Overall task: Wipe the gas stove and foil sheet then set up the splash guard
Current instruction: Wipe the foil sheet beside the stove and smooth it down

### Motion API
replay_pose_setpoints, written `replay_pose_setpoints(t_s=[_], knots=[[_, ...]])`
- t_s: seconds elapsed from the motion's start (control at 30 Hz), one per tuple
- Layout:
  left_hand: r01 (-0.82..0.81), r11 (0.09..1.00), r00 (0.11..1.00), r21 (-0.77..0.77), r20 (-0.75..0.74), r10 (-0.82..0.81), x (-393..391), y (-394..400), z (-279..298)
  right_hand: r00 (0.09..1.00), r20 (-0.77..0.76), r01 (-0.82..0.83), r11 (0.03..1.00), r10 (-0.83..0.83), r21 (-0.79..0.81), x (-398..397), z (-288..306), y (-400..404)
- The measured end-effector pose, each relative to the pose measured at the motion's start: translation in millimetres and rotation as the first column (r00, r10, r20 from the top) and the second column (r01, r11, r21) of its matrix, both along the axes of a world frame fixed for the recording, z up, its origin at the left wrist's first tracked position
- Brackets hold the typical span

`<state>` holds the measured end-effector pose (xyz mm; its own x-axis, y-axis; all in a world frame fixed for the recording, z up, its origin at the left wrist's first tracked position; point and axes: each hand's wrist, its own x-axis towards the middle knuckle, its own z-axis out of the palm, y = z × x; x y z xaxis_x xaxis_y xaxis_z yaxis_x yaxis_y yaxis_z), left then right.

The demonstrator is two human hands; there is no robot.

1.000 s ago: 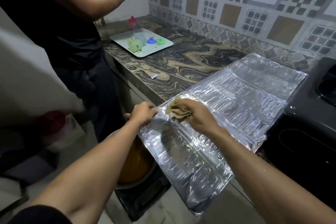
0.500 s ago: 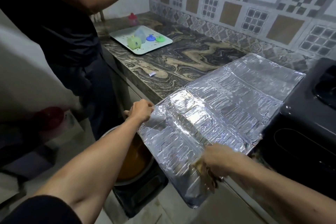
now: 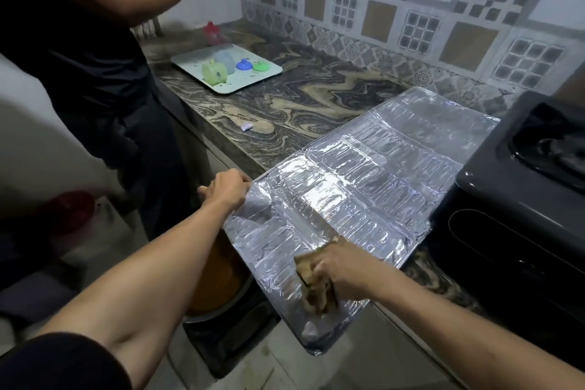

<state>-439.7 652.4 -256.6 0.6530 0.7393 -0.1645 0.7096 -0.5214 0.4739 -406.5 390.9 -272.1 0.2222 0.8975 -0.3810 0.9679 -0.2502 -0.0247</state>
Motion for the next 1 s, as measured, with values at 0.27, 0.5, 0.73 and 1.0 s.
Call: replay_pose_setpoints(t_s=[0.27,0.5,0.73,1.0], knots=[[0.009,0.993,0.994,0.119,-0.110,0.004,-4.1,-2.7,1.3,0.972,-0.134,0.121,0.906,-0.190,-0.406,6.0,75.3,-23.5],[0.603,0.794,0.796,0.075,-0.134,-0.591,17.3,-78.2,0.7,0.936,-0.126,0.348,0.921,-0.330,0.175,25.5,88.3,-0.3],[0.704,0.706,0.688,0.082,-0.326,-0.649,22.9,-96.7,-28.6,0.977,0.211,-0.005,0.979,-0.039,0.204,-1.9,18.5,-47.7],[0.709,0.695,0.683,0.115,-0.354,-0.639,20.3,-98.7,-30.6,0.940,0.186,0.340,0.799,-0.286,-0.495,-16.2,24.7,-75.5]])
